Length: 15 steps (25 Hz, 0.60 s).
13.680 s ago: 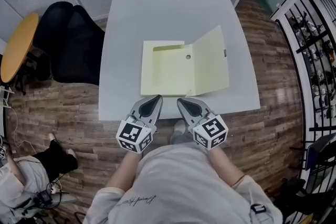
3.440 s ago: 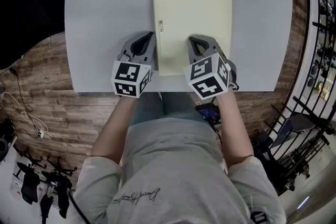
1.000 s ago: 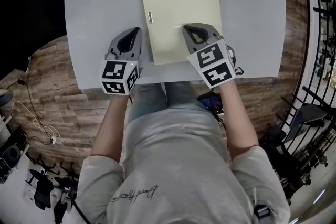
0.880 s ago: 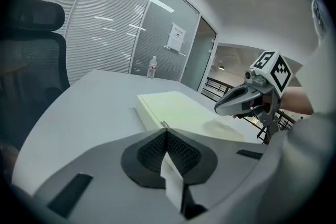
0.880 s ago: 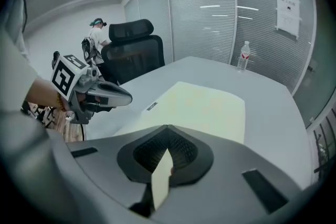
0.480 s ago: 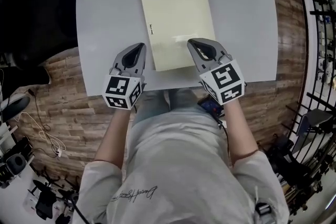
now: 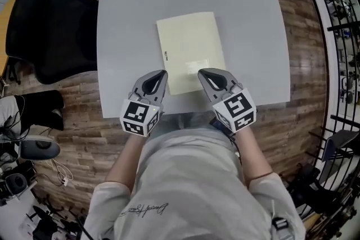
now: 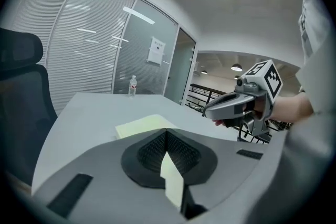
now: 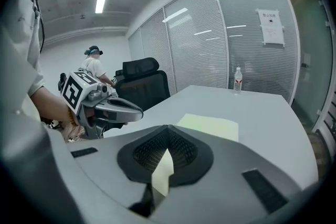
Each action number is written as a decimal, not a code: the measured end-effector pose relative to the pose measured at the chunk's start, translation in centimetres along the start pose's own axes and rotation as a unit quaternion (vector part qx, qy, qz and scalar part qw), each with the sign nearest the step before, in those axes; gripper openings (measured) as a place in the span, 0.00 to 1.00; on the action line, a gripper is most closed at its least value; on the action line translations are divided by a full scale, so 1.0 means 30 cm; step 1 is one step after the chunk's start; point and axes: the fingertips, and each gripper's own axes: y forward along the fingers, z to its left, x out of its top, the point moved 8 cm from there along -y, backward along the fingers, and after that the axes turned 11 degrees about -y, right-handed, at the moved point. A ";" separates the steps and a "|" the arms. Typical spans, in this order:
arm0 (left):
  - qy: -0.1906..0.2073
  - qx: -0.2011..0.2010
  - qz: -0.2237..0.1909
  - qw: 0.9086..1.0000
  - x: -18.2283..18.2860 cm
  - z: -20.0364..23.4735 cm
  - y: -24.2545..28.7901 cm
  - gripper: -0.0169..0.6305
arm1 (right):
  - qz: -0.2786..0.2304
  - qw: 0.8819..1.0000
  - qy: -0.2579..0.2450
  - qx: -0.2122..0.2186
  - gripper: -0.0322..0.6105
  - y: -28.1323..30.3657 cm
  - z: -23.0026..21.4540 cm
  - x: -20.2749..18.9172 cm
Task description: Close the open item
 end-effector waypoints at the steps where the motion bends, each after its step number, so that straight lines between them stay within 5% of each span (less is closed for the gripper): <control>1: 0.001 -0.002 0.000 1.000 0.005 -0.005 -0.004 0.04 | -0.004 1.000 0.001 0.000 0.07 -0.007 0.006 0.005; 15: 0.018 -0.019 -0.029 0.999 0.094 -0.054 -0.029 0.04 | -0.045 0.999 0.013 -0.021 0.07 -0.045 0.028 0.054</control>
